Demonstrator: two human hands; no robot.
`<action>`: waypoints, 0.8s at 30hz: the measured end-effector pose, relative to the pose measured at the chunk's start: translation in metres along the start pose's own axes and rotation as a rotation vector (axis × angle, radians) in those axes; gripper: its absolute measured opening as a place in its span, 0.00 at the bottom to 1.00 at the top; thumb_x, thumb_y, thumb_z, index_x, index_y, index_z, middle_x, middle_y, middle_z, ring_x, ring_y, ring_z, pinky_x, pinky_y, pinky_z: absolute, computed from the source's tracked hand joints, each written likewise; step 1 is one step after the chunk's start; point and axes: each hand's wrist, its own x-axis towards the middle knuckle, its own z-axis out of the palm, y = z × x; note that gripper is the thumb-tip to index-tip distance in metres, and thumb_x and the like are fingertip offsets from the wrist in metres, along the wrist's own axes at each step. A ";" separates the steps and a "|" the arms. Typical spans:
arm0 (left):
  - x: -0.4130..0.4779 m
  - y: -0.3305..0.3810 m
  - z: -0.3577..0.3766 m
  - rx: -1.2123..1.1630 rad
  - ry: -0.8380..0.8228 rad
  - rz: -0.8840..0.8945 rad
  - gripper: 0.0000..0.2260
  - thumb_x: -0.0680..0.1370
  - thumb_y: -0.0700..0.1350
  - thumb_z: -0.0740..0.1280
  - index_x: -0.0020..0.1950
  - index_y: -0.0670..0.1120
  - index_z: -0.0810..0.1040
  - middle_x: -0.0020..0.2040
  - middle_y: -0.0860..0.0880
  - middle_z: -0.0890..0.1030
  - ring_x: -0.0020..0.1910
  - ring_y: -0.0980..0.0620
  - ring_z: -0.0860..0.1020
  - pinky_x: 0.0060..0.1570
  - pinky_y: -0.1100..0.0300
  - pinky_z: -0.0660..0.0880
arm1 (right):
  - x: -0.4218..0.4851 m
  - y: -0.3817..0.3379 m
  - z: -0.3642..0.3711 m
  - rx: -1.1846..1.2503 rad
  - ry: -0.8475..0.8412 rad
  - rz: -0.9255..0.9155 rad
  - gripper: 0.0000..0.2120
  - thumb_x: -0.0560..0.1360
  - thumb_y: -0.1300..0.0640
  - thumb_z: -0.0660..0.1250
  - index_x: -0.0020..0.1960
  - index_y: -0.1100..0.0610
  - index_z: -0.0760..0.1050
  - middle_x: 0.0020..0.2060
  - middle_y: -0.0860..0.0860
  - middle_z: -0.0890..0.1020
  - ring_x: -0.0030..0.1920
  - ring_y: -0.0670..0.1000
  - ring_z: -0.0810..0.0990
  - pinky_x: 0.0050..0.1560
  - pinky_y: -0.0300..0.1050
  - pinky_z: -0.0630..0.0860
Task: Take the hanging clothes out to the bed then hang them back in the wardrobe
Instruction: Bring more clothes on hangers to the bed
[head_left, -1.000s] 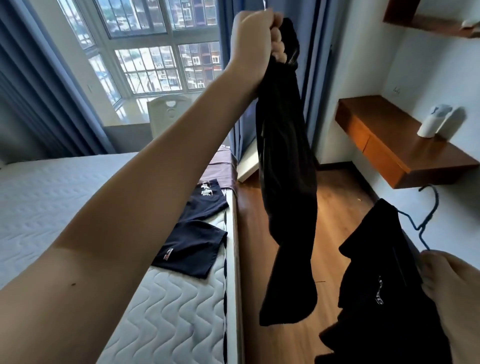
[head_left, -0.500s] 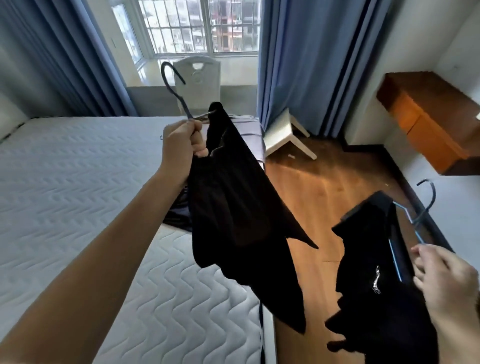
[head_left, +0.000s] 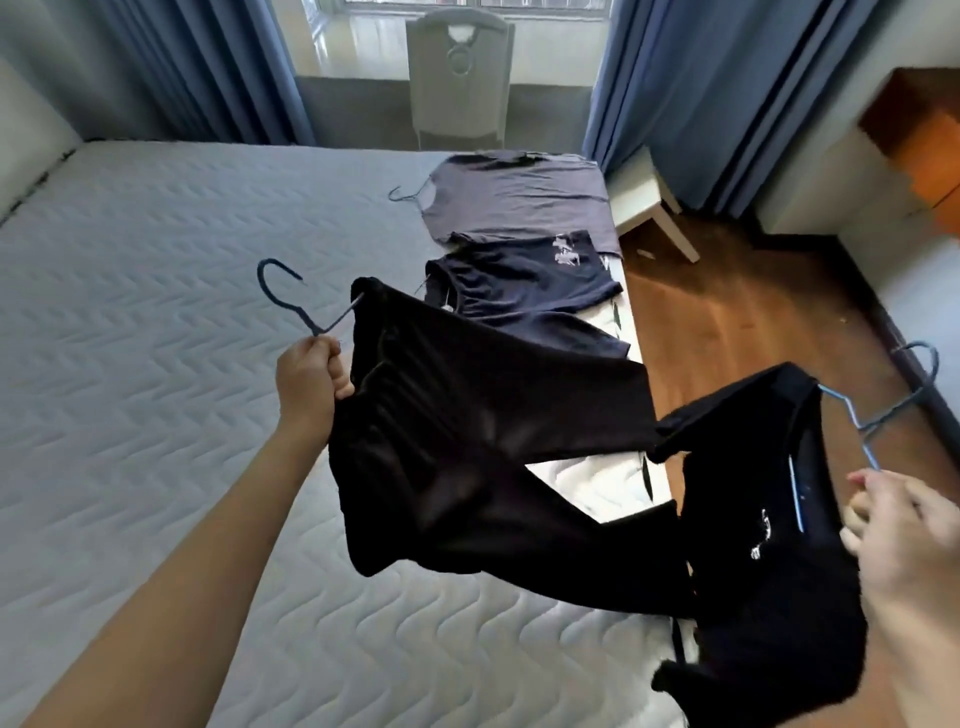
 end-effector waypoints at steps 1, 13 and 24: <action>0.002 -0.005 -0.015 0.021 0.019 -0.004 0.12 0.77 0.37 0.54 0.34 0.44 0.67 0.21 0.54 0.62 0.20 0.55 0.59 0.22 0.63 0.56 | -0.010 0.001 0.007 -0.009 -0.001 0.005 0.09 0.72 0.59 0.61 0.34 0.56 0.74 0.19 0.44 0.68 0.18 0.40 0.63 0.18 0.31 0.58; 0.011 -0.066 -0.092 0.226 0.101 -0.137 0.13 0.80 0.40 0.53 0.36 0.45 0.67 0.28 0.48 0.62 0.25 0.52 0.60 0.23 0.62 0.61 | -0.064 0.015 0.038 -0.087 -0.111 -0.037 0.10 0.75 0.56 0.61 0.40 0.61 0.76 0.20 0.44 0.68 0.20 0.41 0.65 0.21 0.30 0.63; 0.045 -0.120 -0.123 0.257 0.150 -0.285 0.14 0.81 0.43 0.53 0.36 0.45 0.66 0.28 0.49 0.62 0.26 0.52 0.59 0.27 0.60 0.61 | -0.088 0.068 0.118 -0.084 -0.118 0.016 0.09 0.74 0.55 0.63 0.43 0.60 0.78 0.21 0.47 0.74 0.21 0.43 0.68 0.22 0.29 0.64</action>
